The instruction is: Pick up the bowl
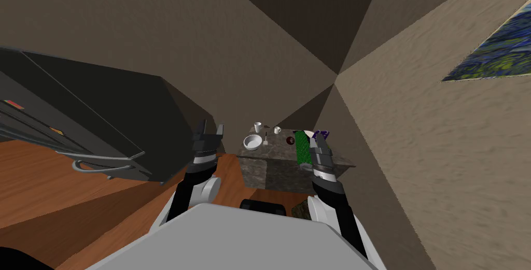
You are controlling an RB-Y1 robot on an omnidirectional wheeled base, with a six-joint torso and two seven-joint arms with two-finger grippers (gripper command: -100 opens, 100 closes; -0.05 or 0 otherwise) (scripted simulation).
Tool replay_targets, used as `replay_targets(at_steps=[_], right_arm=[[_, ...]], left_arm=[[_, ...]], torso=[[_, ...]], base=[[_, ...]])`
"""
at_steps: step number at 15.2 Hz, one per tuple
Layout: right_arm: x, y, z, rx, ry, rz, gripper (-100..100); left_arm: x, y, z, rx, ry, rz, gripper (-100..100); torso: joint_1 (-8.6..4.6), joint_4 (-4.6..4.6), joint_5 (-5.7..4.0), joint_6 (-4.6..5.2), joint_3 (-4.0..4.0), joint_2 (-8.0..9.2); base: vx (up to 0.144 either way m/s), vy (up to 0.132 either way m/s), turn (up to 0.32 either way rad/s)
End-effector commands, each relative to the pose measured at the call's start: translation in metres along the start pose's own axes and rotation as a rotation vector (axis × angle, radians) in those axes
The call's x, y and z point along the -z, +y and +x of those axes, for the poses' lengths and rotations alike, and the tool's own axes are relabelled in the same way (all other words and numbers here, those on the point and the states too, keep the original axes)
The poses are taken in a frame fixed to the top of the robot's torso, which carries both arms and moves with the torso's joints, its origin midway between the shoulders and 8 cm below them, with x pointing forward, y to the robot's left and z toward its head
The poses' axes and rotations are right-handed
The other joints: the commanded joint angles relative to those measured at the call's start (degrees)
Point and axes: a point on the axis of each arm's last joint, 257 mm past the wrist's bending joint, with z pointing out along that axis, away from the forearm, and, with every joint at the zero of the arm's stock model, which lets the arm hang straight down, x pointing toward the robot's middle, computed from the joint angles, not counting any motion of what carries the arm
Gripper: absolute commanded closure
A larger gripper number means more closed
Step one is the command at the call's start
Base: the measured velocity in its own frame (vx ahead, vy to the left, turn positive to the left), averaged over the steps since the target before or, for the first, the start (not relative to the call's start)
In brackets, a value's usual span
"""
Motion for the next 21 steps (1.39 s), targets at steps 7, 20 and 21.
replay_targets(at_steps=[7, 20, 21], right_arm=[[0.000, 0.000, 0.000, 0.000, 0.000, 0.000, 0], [0.000, 0.000, 0.000, 0.000, 0.000, 0.000, 0], [0.000, 0.000, 0.000, 0.000, 0.000, 0.000, 0]], left_arm=[[0.001, 0.027, 0.008, -0.039, 0.120, -0.099, -100], [0.007, 0.089, -0.008, -0.100, 0.186, -0.330, -100], [0.008, 0.098, -0.014, -0.111, 0.192, -0.365, -100]], torso=[[0.02, 0.00, 0.01, 0.01, -0.01, -0.01], [0.01, -0.01, 0.00, 0.01, -0.01, -0.02], [0.01, 0.00, 0.00, 0.00, -0.01, -0.02]], base=[[0.001, -0.001, -0.042], [0.002, -0.001, -0.073], [0.002, -0.004, -0.096]])
